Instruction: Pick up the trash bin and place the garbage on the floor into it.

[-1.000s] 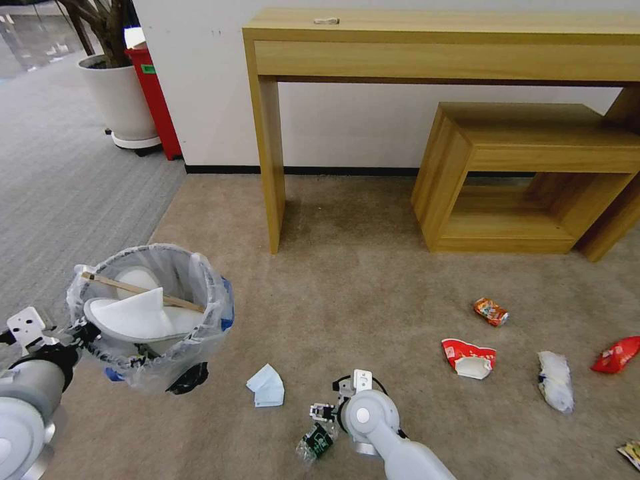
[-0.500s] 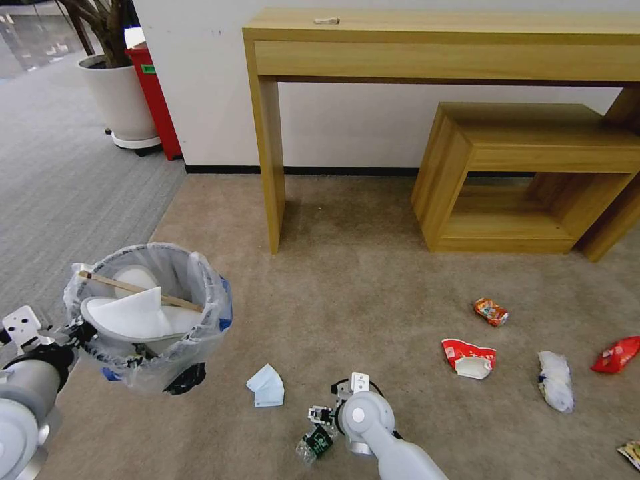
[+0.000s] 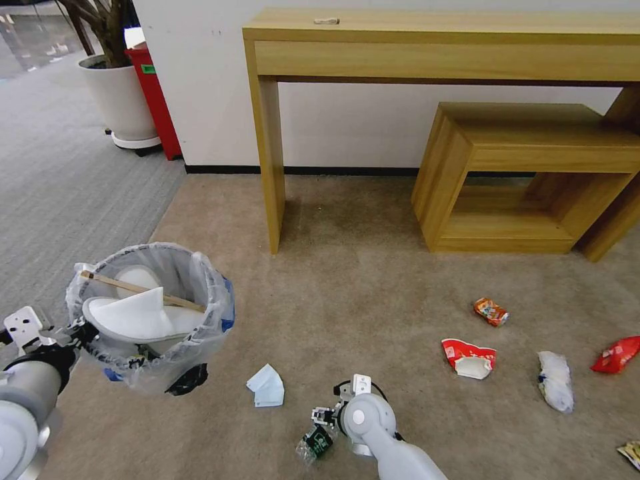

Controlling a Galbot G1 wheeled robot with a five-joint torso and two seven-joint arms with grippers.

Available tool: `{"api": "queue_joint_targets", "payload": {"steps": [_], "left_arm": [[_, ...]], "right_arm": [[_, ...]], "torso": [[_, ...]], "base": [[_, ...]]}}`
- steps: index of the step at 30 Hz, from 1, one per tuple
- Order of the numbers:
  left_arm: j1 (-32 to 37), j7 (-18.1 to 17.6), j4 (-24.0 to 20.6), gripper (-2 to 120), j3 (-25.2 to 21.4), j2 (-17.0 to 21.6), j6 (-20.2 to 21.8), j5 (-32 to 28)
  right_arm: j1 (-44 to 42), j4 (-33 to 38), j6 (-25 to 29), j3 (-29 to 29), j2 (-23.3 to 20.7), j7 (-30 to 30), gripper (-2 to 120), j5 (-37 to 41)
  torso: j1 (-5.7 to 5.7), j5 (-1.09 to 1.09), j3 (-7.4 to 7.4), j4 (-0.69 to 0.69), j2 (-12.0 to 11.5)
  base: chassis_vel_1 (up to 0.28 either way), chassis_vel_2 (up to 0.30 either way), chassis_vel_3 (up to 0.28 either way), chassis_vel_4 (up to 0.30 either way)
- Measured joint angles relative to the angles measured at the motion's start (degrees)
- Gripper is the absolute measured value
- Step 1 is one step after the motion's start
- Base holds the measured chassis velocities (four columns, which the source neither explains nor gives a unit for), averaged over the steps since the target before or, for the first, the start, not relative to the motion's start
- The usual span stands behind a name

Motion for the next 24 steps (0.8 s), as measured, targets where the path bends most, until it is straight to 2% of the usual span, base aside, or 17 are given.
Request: {"api": "queue_joint_targets", "payload": {"steps": [2, 5, 6, 7, 9, 14, 22, 24], "left_arm": [[0.1, 0.0, 0.0, 0, -0.1, 0.0, 0.0, -0.1], [0.2, 0.0, -0.1, 0, -0.1, 0.1, 0.0, -0.2], [0.2, 0.0, -0.1, 0, -0.2, 0.1, 0.0, -0.2], [0.2, 0.0, -0.1, 0, -0.2, 0.1, 0.0, -0.2], [0.2, 0.0, -0.1, 0, -0.2, 0.1, 0.0, -0.2], [0.1, 0.0, -0.1, 0, 0.0, 0.2, 0.0, -0.2], [-0.3, 0.0, 0.3, 0, 0.2, 0.4, 0.0, -0.4], [-0.4, 0.0, 0.5, 0, 0.2, 0.6, 0.0, -0.8]], "right_arm": [[-0.2, 0.0, 0.0, 0.1, -0.1, -0.3, 73, -0.6], [-0.3, 0.0, 0.0, 0.1, -0.1, -0.6, 66, -0.9], [-0.5, 0.0, 0.0, 0.1, -0.1, -0.8, 58, -1.3], [-0.5, 0.0, 0.0, 0.1, -0.1, -0.8, 58, -1.3], [-0.6, 0.0, 0.0, 0.1, -0.2, -1.1, 47, -1.8], [-0.8, 0.2, 0.0, 0.2, -0.4, -1.6, 34, -2.4], [-1.2, 1.6, 0.0, 0.4, -1.2, -1.6, 22, -2.7], [-1.5, 4.5, 0.0, 0.8, -2.1, -1.5, 20, -2.7]], "torso": [[0.00, 0.00, 0.00, 0.00, 0.0], [0.00, 0.00, 0.00, 0.00, 0.0], [0.00, 0.00, 0.00, 0.00, 0.0], [0.00, 0.00, 0.00, 0.00, 0.0], [0.00, 0.00, 0.00, 0.00, 0.0], [0.00, 0.00, 0.00, 0.00, 0.0], [0.00, 0.01, 0.00, 0.00, 0.0], [0.00, 0.00, 0.00, 0.00, 0.0]], "base": [[0.000, 0.000, 0.000, 0.000], [0.000, 0.000, 0.000, 0.000], [0.000, 0.000, 0.000, 0.000], [0.000, 0.000, 0.000, 0.000], [0.000, 0.000, 0.000, 0.000], [0.000, 0.000, 0.000, 0.000], [0.000, 0.000, 0.000, 0.000], [0.000, 0.000, 0.000, 0.000]]}}
